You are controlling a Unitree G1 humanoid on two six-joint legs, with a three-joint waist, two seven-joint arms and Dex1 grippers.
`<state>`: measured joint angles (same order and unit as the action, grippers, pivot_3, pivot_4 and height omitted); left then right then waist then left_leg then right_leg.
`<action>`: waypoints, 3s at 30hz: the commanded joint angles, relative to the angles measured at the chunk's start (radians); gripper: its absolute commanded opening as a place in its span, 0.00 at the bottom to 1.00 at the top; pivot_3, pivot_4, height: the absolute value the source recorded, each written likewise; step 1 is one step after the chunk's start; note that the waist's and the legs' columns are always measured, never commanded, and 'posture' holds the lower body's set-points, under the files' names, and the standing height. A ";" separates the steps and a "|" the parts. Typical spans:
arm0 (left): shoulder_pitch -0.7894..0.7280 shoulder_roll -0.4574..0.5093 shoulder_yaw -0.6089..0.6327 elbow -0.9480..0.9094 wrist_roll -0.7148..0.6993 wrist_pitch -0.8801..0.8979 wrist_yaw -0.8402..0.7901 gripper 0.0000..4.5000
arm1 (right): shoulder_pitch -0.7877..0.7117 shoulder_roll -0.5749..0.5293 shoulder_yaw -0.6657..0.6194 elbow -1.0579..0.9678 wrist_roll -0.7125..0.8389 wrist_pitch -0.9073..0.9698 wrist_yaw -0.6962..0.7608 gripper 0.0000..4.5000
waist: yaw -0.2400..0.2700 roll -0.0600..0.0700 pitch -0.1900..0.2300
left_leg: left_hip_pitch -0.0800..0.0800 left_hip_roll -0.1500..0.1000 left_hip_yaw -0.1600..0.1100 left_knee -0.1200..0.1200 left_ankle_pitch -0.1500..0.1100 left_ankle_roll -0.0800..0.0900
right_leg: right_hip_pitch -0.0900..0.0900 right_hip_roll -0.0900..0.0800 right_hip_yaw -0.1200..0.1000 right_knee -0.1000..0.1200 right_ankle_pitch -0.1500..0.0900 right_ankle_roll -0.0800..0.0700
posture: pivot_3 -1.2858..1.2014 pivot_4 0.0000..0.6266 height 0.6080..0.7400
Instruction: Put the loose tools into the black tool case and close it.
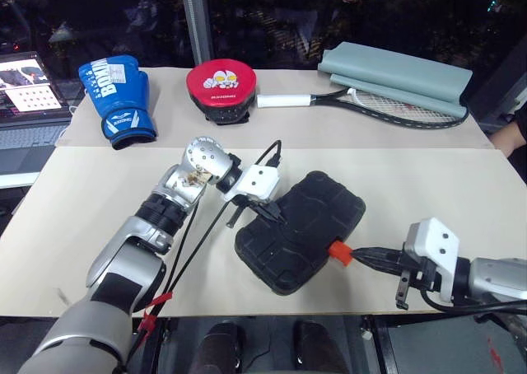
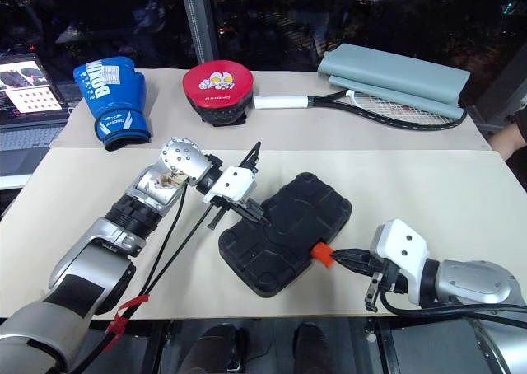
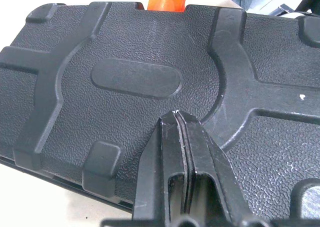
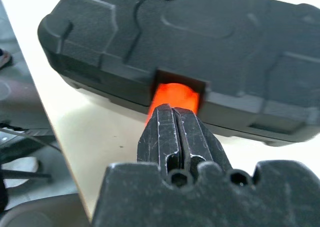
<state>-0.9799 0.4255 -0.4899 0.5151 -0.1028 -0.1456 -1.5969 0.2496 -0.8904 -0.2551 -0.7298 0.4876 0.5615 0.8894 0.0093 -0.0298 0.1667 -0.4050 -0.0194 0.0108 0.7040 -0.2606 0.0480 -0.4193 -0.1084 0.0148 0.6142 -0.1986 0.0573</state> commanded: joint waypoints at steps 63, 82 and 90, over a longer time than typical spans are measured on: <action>0.058 -0.065 -0.018 -0.015 0.060 0.023 0.001 0.01 | -0.219 0.035 0.075 0.016 -0.018 0.140 -0.056 0.00 | -0.003 0.003 -0.002 | 0.001 0.000 -0.001 0.001 0.000 0.000 | 0.001 0.001 0.000 0.000 0.001 -0.001 | 0.52 0.24 0.97; 0.042 -0.066 -0.010 -0.007 0.066 0.023 -0.007 0.01 | -0.164 0.127 0.274 0.204 -0.172 0.019 -0.130 0.00 | 0.000 0.003 -0.002 | 0.002 0.001 -0.001 0.002 0.000 0.000 | 0.002 0.002 0.001 0.000 0.001 -0.001 | 0.52 0.24 0.97; 0.041 -0.063 -0.008 -0.012 0.068 0.025 -0.013 0.01 | -0.187 0.182 0.302 0.251 -0.195 -0.011 -0.146 0.00 | -0.003 0.003 -0.002 | 0.003 0.001 -0.001 0.002 0.000 0.000 | 0.003 0.002 0.001 0.000 0.001 -0.001 | 0.52 0.24 0.97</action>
<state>-0.9438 0.3519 -0.4718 0.4901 -0.0799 -0.1274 -1.6017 0.0792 -0.7143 0.0422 -0.4773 0.2947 0.5712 0.7542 0.0064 -0.0270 0.1644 -0.4017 -0.0183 0.0100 0.7056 -0.2604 0.0480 -0.4163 -0.1059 0.0155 0.6145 -0.1976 0.0567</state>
